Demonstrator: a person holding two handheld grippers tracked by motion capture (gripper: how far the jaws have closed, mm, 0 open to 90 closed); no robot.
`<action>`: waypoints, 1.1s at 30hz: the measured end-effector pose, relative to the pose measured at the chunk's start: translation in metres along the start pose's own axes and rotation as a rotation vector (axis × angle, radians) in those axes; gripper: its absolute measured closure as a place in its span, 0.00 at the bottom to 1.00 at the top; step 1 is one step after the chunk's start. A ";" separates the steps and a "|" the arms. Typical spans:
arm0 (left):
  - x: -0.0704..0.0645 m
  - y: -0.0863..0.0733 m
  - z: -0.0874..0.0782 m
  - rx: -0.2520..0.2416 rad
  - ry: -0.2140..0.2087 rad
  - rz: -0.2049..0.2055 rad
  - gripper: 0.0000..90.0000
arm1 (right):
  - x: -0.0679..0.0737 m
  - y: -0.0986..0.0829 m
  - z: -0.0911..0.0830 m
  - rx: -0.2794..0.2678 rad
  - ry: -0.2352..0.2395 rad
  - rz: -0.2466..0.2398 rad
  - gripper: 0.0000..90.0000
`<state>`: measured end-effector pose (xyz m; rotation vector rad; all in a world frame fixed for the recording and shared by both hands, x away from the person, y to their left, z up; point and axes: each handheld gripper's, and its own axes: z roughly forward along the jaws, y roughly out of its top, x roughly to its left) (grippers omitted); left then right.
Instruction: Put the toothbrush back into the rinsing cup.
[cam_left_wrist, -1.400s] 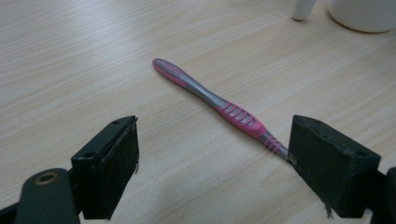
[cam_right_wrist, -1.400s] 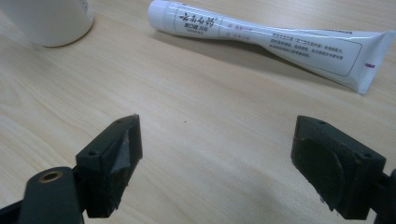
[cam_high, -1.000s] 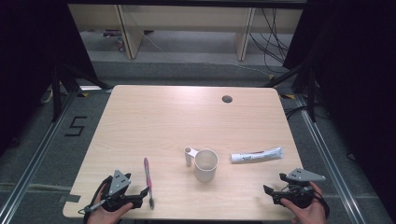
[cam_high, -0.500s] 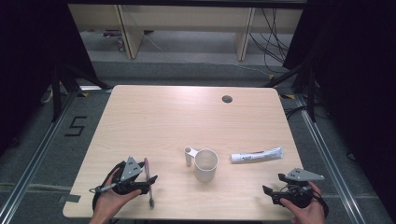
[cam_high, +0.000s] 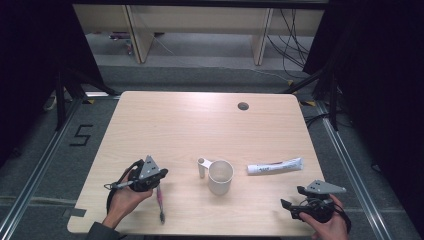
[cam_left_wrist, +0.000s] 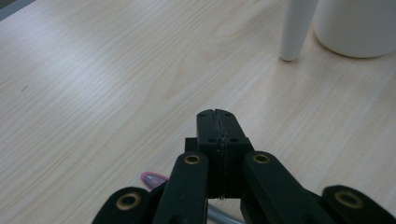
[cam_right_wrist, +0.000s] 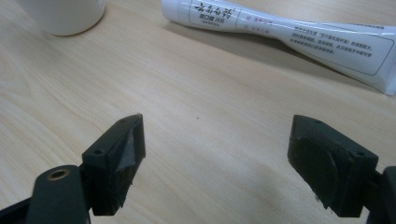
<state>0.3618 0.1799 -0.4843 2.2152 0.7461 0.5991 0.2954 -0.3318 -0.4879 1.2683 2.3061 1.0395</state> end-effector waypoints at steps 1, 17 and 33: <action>0.001 -0.001 0.003 0.000 0.000 -0.010 1.00 | 0.000 0.000 0.000 0.000 -0.001 -0.003 0.22; 0.018 -0.019 0.015 0.104 -0.018 -0.035 1.00 | 0.001 0.000 0.001 0.003 0.007 -0.004 0.23; 0.027 -0.058 -0.027 0.105 -0.015 -0.099 0.99 | 0.001 0.000 0.002 0.005 0.011 -0.024 0.23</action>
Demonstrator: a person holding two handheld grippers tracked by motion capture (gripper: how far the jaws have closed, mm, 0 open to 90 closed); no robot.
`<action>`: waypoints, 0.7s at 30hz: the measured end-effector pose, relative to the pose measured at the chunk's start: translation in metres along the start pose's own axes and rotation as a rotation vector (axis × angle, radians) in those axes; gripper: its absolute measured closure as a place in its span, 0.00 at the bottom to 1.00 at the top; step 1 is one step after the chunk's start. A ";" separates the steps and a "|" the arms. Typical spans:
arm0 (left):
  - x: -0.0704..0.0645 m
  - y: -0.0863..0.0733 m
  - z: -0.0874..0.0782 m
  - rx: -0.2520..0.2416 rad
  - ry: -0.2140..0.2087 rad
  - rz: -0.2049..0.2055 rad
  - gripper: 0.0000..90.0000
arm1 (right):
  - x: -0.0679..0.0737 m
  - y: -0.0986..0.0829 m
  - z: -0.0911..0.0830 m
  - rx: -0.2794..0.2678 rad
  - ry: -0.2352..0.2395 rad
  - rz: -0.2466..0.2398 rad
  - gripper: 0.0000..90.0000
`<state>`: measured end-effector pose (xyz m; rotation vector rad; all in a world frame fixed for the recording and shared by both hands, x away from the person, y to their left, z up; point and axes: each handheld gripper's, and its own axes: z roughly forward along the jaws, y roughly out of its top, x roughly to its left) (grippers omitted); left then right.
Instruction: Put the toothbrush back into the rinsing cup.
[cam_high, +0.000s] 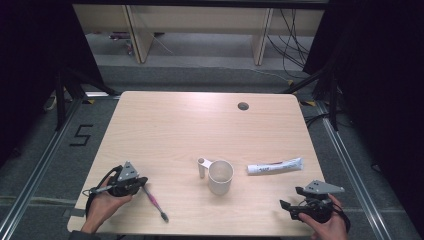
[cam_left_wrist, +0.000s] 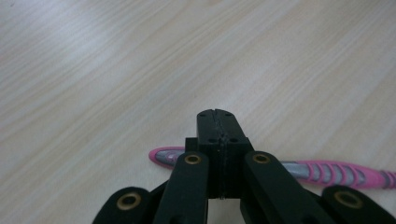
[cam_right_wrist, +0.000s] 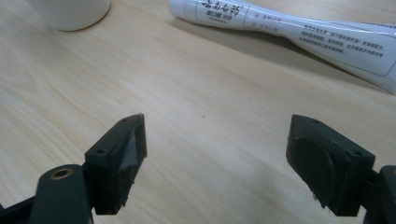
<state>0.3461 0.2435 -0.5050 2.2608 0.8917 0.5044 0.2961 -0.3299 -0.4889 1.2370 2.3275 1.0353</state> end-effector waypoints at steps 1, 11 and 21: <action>0.000 -0.003 -0.002 0.000 0.001 -0.006 0.99 | 0.003 0.000 -0.001 0.012 0.002 0.038 0.24; -0.002 -0.023 -0.019 0.029 -0.012 -0.023 0.98 | 0.001 0.000 0.000 0.004 0.005 0.007 0.24; -0.012 -0.038 -0.033 0.033 -0.021 -0.027 0.98 | 0.003 0.000 0.002 0.009 0.024 0.014 0.24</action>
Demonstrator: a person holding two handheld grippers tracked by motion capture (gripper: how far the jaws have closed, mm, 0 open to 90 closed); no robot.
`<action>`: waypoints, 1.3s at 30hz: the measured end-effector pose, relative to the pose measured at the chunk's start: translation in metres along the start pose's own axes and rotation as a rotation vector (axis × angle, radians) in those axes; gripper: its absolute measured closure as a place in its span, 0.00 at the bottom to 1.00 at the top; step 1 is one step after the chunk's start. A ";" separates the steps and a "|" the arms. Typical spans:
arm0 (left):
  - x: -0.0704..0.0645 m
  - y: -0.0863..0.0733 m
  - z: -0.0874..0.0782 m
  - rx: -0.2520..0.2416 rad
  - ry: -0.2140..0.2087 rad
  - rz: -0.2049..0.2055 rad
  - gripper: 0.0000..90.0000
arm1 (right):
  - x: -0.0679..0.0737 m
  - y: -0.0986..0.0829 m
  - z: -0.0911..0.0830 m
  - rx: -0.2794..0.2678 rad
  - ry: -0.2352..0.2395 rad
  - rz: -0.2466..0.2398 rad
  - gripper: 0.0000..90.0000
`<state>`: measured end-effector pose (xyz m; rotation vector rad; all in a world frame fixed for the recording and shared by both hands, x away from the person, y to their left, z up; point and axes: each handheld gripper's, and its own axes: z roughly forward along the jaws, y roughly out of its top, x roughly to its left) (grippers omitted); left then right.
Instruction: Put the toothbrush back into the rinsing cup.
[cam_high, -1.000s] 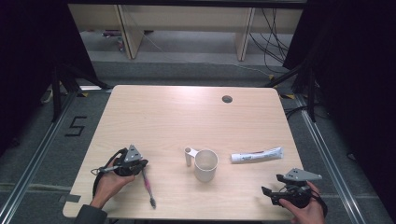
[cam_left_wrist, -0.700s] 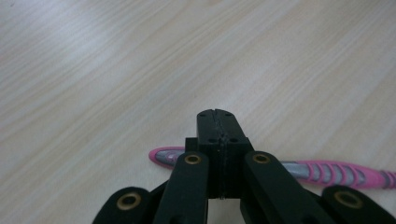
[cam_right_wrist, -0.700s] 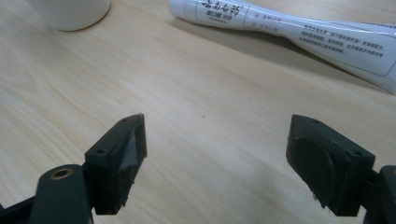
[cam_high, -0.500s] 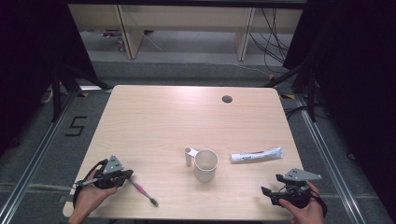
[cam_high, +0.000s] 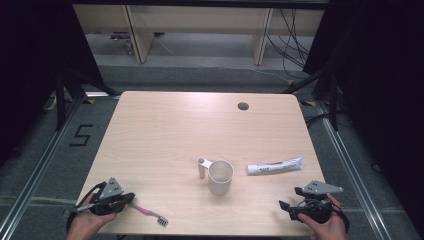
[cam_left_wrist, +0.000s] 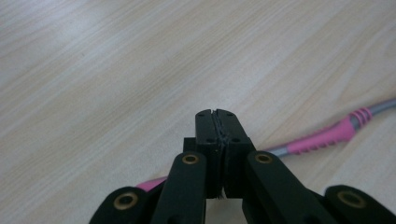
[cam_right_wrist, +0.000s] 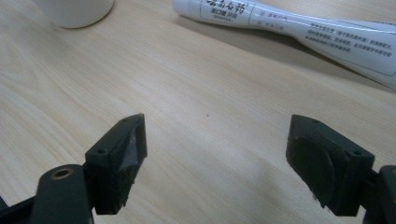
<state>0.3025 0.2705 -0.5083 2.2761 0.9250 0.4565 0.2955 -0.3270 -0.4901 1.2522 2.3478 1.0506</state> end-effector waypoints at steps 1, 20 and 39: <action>-0.001 -0.002 -0.001 -0.001 -0.003 0.007 0.98 | 0.001 0.000 0.000 0.003 -0.003 0.008 0.24; -0.010 -0.001 -0.027 0.046 -0.025 0.012 0.84 | 0.002 0.000 0.001 0.000 -0.011 0.003 0.24; -0.033 0.043 -0.008 0.389 -0.139 0.250 0.67 | 0.002 0.000 0.001 0.015 0.002 -0.008 0.24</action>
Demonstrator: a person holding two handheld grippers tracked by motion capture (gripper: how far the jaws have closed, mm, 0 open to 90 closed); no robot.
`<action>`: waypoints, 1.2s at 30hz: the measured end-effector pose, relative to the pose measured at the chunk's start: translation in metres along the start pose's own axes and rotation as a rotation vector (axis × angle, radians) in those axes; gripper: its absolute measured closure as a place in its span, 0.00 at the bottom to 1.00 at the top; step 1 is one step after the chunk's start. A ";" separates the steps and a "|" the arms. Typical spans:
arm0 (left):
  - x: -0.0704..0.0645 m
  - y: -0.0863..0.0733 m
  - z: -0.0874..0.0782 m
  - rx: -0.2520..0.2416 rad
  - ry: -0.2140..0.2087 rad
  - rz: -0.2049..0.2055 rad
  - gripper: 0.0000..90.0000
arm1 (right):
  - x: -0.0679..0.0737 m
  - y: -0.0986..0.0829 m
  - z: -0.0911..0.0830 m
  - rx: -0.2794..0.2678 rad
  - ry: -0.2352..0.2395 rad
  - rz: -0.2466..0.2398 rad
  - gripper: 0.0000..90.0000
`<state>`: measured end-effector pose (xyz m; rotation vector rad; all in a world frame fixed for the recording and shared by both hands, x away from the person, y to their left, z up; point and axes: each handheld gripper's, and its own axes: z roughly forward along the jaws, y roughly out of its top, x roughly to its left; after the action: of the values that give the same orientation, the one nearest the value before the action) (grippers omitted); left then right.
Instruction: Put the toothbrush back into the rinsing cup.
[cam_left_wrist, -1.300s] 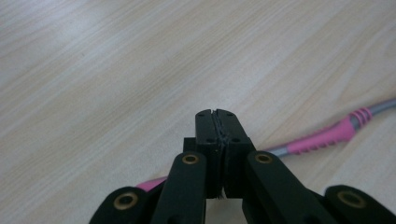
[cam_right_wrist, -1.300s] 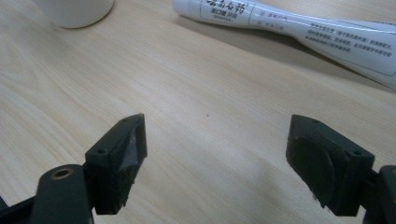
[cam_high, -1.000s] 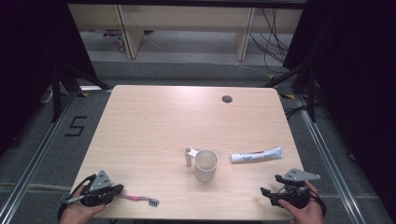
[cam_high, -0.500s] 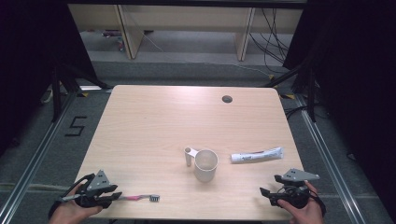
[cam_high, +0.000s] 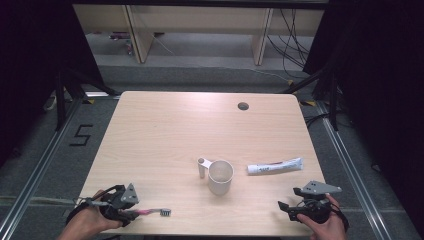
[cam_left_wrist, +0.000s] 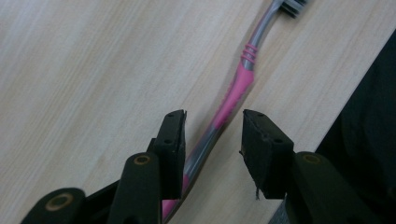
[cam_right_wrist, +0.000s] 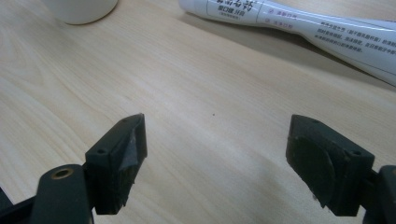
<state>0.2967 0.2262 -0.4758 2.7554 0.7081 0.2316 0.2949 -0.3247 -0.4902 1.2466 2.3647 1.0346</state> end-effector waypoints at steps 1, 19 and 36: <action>0.000 0.000 0.000 0.000 0.000 0.000 0.67 | 0.000 0.000 0.000 0.000 0.000 0.000 0.24; 0.002 0.021 0.012 0.148 -0.057 0.048 0.81 | 0.001 0.000 0.000 0.006 0.008 0.004 0.24; 0.004 0.032 0.016 0.230 -0.099 0.013 0.92 | 0.000 0.000 0.002 -0.004 0.001 -0.021 0.24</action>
<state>0.3176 0.1976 -0.4812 2.9642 0.7318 0.0162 0.2961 -0.3240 -0.4912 1.2170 2.3704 1.0339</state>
